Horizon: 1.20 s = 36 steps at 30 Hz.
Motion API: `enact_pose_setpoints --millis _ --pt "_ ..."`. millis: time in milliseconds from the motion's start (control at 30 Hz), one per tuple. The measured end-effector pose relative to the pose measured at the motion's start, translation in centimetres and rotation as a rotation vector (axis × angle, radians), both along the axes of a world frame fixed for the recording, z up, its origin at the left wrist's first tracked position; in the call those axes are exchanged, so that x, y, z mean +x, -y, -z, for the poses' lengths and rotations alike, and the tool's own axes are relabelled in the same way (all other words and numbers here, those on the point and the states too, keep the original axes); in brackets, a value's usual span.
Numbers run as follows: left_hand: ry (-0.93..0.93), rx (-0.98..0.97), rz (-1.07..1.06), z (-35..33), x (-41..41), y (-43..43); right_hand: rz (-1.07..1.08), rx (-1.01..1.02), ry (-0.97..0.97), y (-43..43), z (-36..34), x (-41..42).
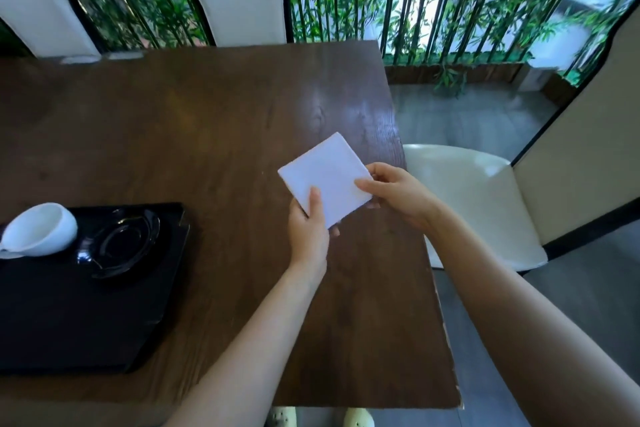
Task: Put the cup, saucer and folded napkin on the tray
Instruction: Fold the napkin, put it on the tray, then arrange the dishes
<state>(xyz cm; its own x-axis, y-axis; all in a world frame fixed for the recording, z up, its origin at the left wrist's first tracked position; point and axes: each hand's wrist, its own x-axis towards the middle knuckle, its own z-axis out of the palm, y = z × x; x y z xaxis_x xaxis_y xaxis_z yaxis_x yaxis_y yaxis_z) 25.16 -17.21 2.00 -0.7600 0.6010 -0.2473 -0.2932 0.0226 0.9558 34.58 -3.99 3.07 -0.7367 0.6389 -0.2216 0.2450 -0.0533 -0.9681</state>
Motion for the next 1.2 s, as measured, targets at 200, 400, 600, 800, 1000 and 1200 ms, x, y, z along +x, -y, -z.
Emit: enact_pose_setpoints --millis 200,400,600,800,1000,1200 --pt "-0.233 0.114 0.1 -4.5 -1.4 -1.7 0.214 0.022 0.044 0.9 -4.9 -2.0" --pt "-0.233 0.173 0.095 -5.5 -3.4 -1.4 0.356 0.376 -0.112 2.2 -6.1 -3.1" --pt "-0.287 0.033 0.11 -6.7 -5.1 -2.0 0.44 0.411 -0.181 3.0 -5.8 -3.1" --pt "-0.419 0.019 -0.256 -8.2 -4.6 -3.4 0.367 0.433 -0.281 3.8 -5.9 -3.3" --pt "-0.393 0.041 -0.264 -7.6 -4.1 -3.0 0.328 0.332 -0.263 3.8 -5.3 -2.0" --pt "-0.702 0.073 -0.149 -8.0 -3.4 -2.4 0.519 0.342 -0.015 2.9 -8.7 -4.2"
